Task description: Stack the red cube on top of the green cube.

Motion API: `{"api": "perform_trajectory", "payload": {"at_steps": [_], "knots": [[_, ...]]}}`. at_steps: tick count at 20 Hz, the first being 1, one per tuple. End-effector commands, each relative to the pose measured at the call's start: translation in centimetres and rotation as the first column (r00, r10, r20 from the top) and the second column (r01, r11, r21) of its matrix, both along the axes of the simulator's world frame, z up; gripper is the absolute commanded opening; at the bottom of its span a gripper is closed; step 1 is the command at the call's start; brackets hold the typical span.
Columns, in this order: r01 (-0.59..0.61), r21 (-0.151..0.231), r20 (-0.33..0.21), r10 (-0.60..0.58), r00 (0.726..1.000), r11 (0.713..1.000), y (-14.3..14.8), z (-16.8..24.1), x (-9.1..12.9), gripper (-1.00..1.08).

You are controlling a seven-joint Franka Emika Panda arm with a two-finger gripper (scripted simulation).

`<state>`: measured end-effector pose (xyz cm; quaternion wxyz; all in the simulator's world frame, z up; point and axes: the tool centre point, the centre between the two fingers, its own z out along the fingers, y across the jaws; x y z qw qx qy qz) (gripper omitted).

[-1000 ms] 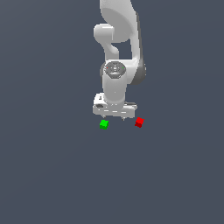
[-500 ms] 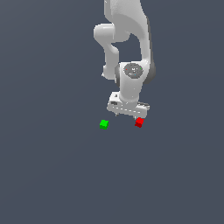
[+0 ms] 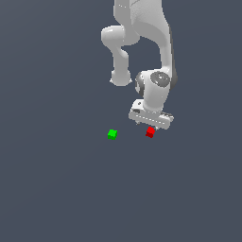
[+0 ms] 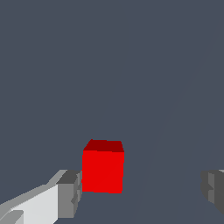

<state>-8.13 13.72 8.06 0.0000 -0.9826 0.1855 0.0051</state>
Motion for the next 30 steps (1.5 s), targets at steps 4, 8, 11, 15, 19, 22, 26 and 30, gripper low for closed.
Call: {"api": "perform_trajectory", "payload": {"at_steps": [4, 8, 11, 15, 19, 22, 26, 30], "knots": [[0.041, -0.001, 0.007, -0.041, 0.999, 0.999, 2.1, -0.7, -0.1, 1.0], [0.056, -0.001, 0.009, -0.056, 0.998, 0.998, 2.9, -1.0, -0.1, 1.0], [0.061, -0.002, 0.01, -0.061, 0.998, 0.998, 3.1, -1.1, -0.1, 1.0], [0.058, -0.002, 0.009, -0.058, 0.998, 0.998, 3.1, -1.2, -0.1, 1.0], [0.059, -0.002, 0.01, -0.059, 0.998, 0.998, 3.1, -2.2, -0.1, 1.0], [0.06, -0.002, 0.01, -0.06, 0.998, 0.998, 3.1, -3.7, -0.2, 1.0], [0.061, -0.002, 0.01, -0.061, 0.998, 0.998, 3.1, -5.4, -0.1, 1.0], [0.061, -0.002, 0.01, -0.061, 0.998, 0.998, 3.1, -6.0, -0.1, 1.0]]}}
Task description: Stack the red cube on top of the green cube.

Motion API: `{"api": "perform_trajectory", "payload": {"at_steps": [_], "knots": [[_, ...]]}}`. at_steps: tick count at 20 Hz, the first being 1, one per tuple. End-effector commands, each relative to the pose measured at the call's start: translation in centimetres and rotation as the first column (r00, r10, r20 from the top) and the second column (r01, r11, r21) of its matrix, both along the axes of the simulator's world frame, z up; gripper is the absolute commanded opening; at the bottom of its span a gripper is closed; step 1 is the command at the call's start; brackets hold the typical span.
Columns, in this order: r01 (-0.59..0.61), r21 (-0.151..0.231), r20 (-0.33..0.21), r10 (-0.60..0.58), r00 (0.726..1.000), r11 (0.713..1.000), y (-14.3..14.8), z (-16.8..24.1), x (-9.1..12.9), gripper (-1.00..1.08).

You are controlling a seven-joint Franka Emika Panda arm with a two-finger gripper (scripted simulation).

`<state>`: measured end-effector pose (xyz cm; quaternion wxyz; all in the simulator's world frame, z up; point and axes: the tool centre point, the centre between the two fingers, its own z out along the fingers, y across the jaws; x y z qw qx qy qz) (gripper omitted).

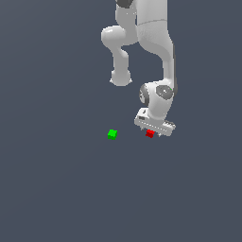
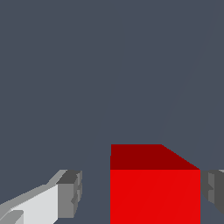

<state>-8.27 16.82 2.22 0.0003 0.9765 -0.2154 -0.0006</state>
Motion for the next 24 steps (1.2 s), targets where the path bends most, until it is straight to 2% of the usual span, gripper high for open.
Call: {"api": "perform_trajectory", "payload": {"at_steps": [1, 2, 15, 24], "knots": [[0.0, 0.0, 0.001, 0.0, 1.0, 1.0, 0.0, -0.2, 0.1, 1.0], [0.0, 0.0, 0.001, 0.0, 1.0, 1.0, 0.0, -0.2, 0.1, -1.0], [-0.001, 0.001, 0.002, 0.001, 1.0, 1.0, 0.1, 0.0, 0.1, -1.0], [-0.001, 0.001, 0.002, 0.001, 1.0, 1.0, 0.0, 3.7, 0.0, -1.0]]}}
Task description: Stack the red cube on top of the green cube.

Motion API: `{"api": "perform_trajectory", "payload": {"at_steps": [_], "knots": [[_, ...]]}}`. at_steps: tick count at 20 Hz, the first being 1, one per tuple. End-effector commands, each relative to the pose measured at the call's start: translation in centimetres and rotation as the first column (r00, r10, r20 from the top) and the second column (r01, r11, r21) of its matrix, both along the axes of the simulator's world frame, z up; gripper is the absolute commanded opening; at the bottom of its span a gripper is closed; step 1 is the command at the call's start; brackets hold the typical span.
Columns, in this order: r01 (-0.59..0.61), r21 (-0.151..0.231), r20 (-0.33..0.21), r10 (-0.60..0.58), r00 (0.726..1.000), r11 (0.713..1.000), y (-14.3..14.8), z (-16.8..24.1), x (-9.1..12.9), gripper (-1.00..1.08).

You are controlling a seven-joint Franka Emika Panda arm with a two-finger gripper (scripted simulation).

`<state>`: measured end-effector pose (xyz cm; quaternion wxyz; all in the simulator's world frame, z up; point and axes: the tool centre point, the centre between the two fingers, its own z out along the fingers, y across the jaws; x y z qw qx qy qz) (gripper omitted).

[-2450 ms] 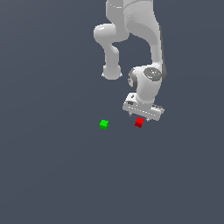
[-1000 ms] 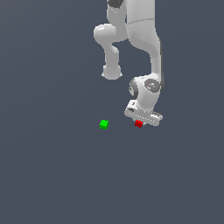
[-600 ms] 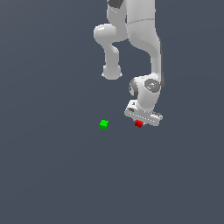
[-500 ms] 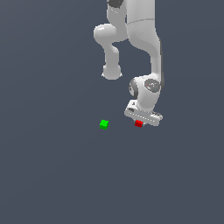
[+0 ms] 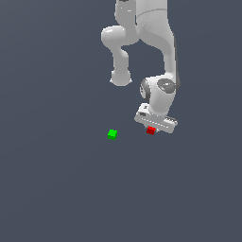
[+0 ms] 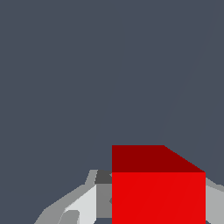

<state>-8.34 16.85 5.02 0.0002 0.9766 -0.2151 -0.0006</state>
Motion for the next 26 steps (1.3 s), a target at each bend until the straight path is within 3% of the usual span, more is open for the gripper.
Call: {"api": "perform_trajectory", "payload": {"at_steps": [1, 9, 17, 26], "knots": [[0.0, 0.0, 0.001, 0.0, 1.0, 1.0, 0.0, 1.6, 0.0, -1.0], [0.001, 0.0, 0.001, -0.001, 1.0, 1.0, 0.0, 5.9, 0.0, -1.0], [0.001, 0.0, 0.002, -0.001, 1.0, 1.0, -0.2, 6.5, 0.1, -1.0], [0.001, 0.0, 0.002, -0.001, 1.0, 1.0, -4.3, 5.5, 0.3, -1.0]]}}
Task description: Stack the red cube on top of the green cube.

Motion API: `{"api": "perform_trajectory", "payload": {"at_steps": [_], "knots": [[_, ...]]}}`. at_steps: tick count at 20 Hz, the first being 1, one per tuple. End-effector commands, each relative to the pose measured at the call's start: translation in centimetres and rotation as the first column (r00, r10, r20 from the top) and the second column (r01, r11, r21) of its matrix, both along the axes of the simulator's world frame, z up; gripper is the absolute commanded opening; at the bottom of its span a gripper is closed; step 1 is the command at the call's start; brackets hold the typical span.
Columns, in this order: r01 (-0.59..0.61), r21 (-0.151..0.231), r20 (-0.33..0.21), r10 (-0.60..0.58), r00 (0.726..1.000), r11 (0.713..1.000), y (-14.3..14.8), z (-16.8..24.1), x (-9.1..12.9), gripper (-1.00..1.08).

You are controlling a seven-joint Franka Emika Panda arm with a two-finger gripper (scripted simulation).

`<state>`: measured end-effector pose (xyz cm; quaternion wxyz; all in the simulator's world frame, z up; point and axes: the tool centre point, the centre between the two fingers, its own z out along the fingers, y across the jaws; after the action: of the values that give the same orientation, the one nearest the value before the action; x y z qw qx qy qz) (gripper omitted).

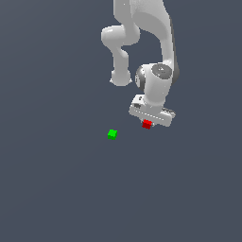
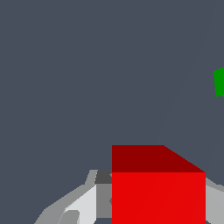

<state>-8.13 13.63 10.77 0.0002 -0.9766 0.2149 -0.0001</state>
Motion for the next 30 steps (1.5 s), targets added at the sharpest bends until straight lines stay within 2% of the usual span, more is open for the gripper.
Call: {"api": "perform_trajectory", "payload": {"at_steps": [1, 14, 20, 25, 26, 30], "knots": [[0.001, 0.0, 0.0, -0.001, 1.0, 1.0, -1.8, -0.4, 0.1, -1.0], [0.001, -0.001, 0.0, -0.001, 1.0, 1.0, -14.4, -3.3, 1.1, -1.0], [0.001, -0.001, 0.0, -0.001, 1.0, 1.0, -17.6, -4.1, 1.5, -1.0], [0.001, -0.001, 0.0, -0.001, 1.0, 1.0, -18.4, -4.3, 1.6, -1.0], [0.001, -0.001, 0.0, -0.001, 1.0, 1.0, -18.4, -4.3, 1.6, 1.0], [0.001, -0.001, 0.0, -0.001, 1.0, 1.0, -18.4, -4.3, 1.6, 1.0]]}}
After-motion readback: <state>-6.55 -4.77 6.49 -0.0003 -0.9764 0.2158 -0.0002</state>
